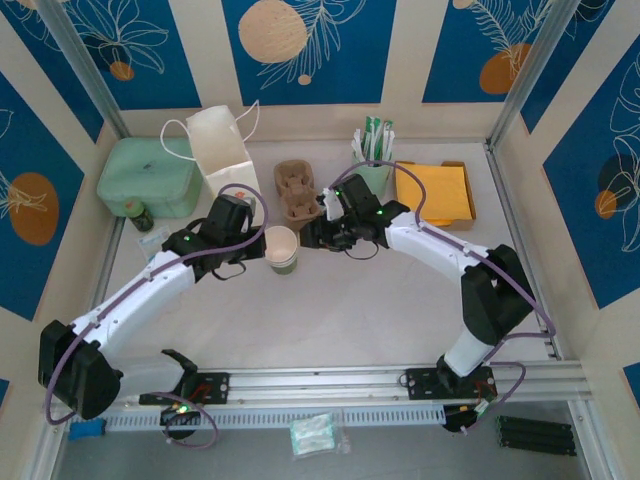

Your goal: Pack the takeout coffee

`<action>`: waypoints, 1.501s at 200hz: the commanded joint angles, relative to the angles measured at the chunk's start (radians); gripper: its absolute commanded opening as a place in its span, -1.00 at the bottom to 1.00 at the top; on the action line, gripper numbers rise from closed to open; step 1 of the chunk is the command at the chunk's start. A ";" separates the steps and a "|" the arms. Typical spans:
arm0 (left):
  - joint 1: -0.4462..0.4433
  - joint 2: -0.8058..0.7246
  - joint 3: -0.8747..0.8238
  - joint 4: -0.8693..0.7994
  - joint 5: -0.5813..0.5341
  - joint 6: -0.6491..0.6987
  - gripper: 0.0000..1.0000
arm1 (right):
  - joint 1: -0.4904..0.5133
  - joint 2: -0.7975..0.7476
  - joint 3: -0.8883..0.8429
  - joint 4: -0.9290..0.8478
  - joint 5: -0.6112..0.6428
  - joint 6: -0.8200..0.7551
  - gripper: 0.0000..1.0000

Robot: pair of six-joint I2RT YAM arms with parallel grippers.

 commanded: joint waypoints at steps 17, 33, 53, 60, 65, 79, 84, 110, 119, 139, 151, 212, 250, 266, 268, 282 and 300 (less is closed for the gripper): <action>0.010 -0.022 -0.011 0.017 0.007 -0.016 -1.00 | 0.007 0.031 -0.031 0.054 -0.072 0.046 -0.13; 0.016 -0.021 -0.019 0.029 0.017 -0.027 -1.00 | 0.008 0.039 -0.039 0.074 -0.085 0.061 -0.13; 0.022 -0.024 -0.033 0.053 0.034 -0.050 -1.00 | 0.008 0.051 -0.048 0.101 -0.095 0.077 -0.13; 0.025 -0.026 -0.040 0.062 0.040 -0.057 -1.00 | 0.008 0.055 -0.054 0.110 -0.098 0.082 -0.14; 0.028 -0.029 -0.044 0.067 0.042 -0.061 -1.00 | 0.008 0.057 -0.057 0.117 -0.101 0.086 -0.13; 0.033 -0.032 -0.054 0.079 0.052 -0.074 -1.00 | 0.007 0.063 -0.067 0.138 -0.104 0.098 -0.13; 0.035 -0.034 -0.057 0.082 0.055 -0.077 -1.00 | 0.007 0.065 -0.071 0.146 -0.106 0.103 -0.13; 0.047 -0.048 -0.075 0.104 0.078 -0.096 -1.00 | 0.003 0.081 -0.091 0.180 -0.110 0.124 -0.14; 0.052 -0.055 -0.081 0.108 0.088 -0.102 -1.00 | 0.002 0.087 -0.097 0.188 -0.113 0.129 -0.14; 0.062 -0.070 -0.085 0.117 0.106 -0.110 -1.00 | 0.001 0.102 -0.107 0.199 -0.106 0.137 -0.14; 0.069 -0.079 -0.085 0.120 0.116 -0.115 -1.00 | 0.001 0.109 -0.114 0.203 -0.102 0.140 -0.14; 0.099 -0.110 -0.051 0.083 0.109 -0.090 -1.00 | -0.002 0.110 -0.114 0.200 -0.103 0.143 -0.14; 0.111 -0.107 0.017 0.028 0.087 -0.043 -1.00 | -0.003 0.109 -0.092 0.177 -0.100 0.131 -0.15; 0.114 -0.106 0.032 0.018 0.084 -0.035 -1.00 | -0.003 0.109 -0.084 0.171 -0.102 0.127 -0.15; 0.113 -0.105 0.034 0.017 0.083 -0.033 -1.00 | -0.003 0.109 -0.083 0.169 -0.103 0.126 -0.15; 0.117 -0.104 0.048 0.008 0.079 -0.026 -1.00 | -0.002 0.107 -0.075 0.160 -0.103 0.120 -0.15; 0.119 -0.104 0.068 -0.005 0.073 -0.013 -1.00 | -0.004 0.101 -0.067 0.148 -0.103 0.113 -0.15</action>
